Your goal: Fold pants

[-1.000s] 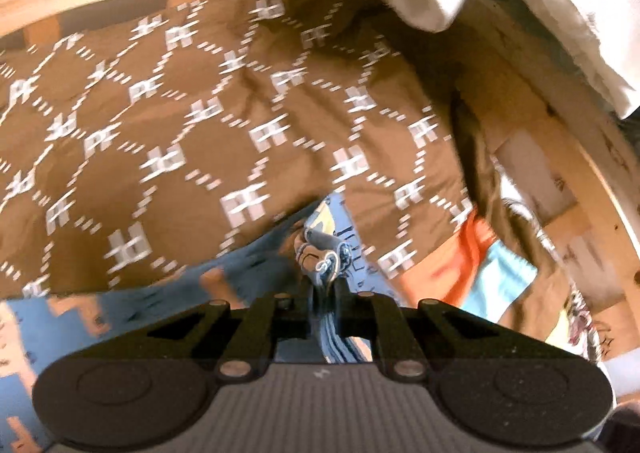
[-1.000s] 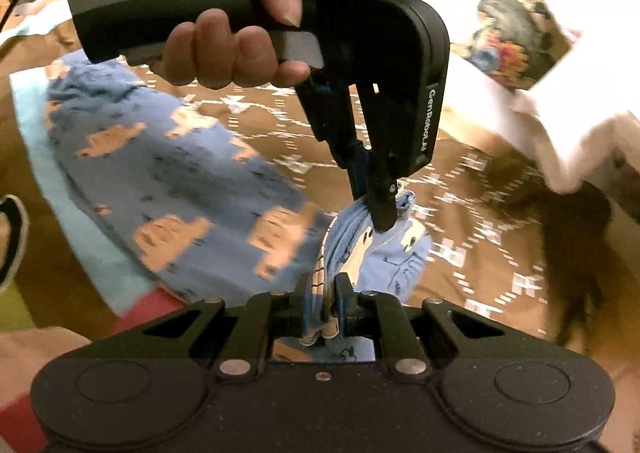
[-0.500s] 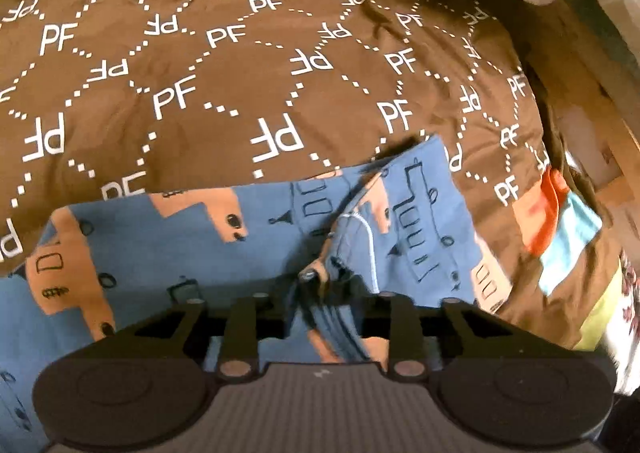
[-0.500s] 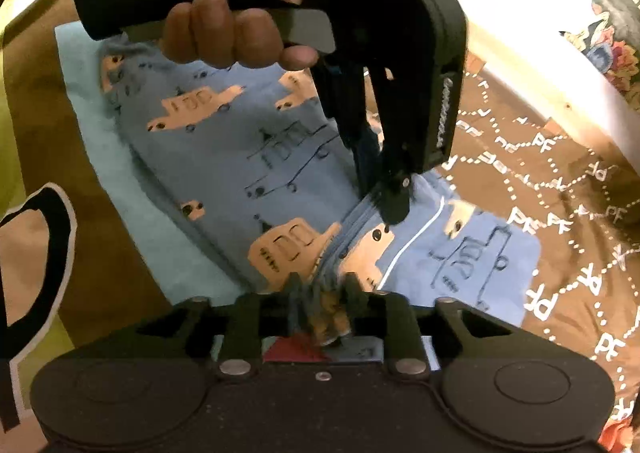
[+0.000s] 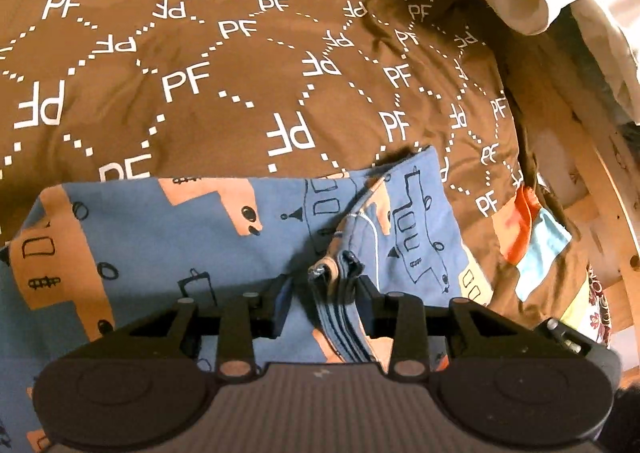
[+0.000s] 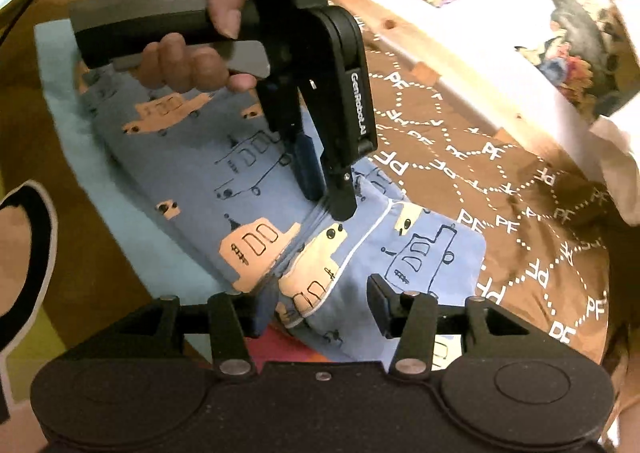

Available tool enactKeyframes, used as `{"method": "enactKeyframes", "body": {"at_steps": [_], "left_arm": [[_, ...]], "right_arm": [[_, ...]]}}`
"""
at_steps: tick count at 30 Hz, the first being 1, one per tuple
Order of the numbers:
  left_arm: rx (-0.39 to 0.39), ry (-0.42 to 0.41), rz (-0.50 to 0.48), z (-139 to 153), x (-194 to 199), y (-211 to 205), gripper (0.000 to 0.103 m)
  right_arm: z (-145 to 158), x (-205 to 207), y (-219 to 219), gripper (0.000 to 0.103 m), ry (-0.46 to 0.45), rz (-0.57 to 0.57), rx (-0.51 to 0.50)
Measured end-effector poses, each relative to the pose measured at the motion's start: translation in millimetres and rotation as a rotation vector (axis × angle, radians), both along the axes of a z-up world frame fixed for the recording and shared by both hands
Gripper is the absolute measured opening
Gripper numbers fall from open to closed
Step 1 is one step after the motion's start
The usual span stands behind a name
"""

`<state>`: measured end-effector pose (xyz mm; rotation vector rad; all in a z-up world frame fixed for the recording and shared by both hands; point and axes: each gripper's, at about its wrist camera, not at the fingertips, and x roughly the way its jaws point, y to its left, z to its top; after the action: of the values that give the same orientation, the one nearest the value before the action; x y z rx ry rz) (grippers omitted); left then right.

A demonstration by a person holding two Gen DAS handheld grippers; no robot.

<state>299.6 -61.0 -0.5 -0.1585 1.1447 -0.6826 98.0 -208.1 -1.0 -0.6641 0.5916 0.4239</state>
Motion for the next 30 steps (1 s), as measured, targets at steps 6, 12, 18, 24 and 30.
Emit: {"method": "enactKeyframes", "body": {"at_steps": [6, 12, 18, 24, 30], "left_arm": [[0.004, -0.017, -0.014, 0, -1, -2, 0.043], [-0.002, -0.044, -0.016, 5, -5, 1, 0.052], [0.036, -0.066, 0.004, 3, -5, -2, 0.042], [0.048, -0.066, -0.002, 4, -5, -6, 0.026], [0.038, -0.048, 0.007, 3, -3, -6, 0.017]], "right_arm": [[-8, -13, 5, 0.059, -0.070, -0.018, 0.048], [-14, -17, 8, 0.059, -0.071, -0.041, 0.050], [-23, -17, 15, 0.049, -0.068, -0.047, 0.024], [-27, -15, 17, 0.035, -0.066, -0.082, 0.029], [-22, -15, 16, 0.011, -0.065, -0.090, 0.060]]}}
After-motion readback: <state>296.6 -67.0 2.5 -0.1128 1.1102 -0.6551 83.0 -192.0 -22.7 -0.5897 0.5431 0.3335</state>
